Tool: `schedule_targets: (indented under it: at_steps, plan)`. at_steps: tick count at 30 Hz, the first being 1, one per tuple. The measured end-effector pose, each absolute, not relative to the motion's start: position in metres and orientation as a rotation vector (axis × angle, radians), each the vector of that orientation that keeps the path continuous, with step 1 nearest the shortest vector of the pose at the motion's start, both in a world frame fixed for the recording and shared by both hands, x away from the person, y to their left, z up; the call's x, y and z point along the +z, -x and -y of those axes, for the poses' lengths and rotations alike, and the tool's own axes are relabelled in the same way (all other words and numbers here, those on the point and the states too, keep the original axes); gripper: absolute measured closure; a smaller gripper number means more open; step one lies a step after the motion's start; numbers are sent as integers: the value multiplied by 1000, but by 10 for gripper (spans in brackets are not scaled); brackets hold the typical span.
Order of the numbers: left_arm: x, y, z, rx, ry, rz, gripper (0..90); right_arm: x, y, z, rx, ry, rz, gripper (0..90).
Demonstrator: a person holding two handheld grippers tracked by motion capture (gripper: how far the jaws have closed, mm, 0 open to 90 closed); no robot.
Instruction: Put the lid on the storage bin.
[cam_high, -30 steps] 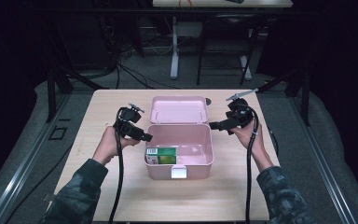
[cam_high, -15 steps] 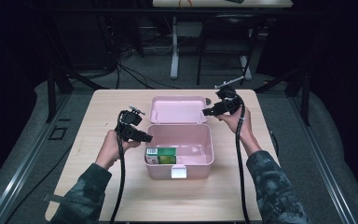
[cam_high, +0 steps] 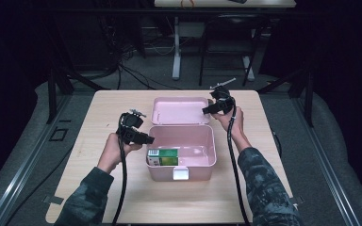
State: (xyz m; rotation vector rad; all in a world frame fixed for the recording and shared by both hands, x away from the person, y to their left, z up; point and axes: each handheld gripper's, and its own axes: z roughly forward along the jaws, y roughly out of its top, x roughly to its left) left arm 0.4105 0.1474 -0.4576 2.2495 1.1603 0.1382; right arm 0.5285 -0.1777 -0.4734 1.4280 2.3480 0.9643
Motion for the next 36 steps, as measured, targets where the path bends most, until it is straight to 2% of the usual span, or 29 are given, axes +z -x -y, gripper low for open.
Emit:
schedule_targets:
  at_steps: [20, 36]
  plan:
    - [-461, -410, -146, 168, -2242, -1157, 670, -492, -551, 179, 994, -1591, -2247, 695]
    - [-461, -408, -144, 195, -2244, -1157, 663, -483, -545, 181, 1130, -1584, -2139, 751]
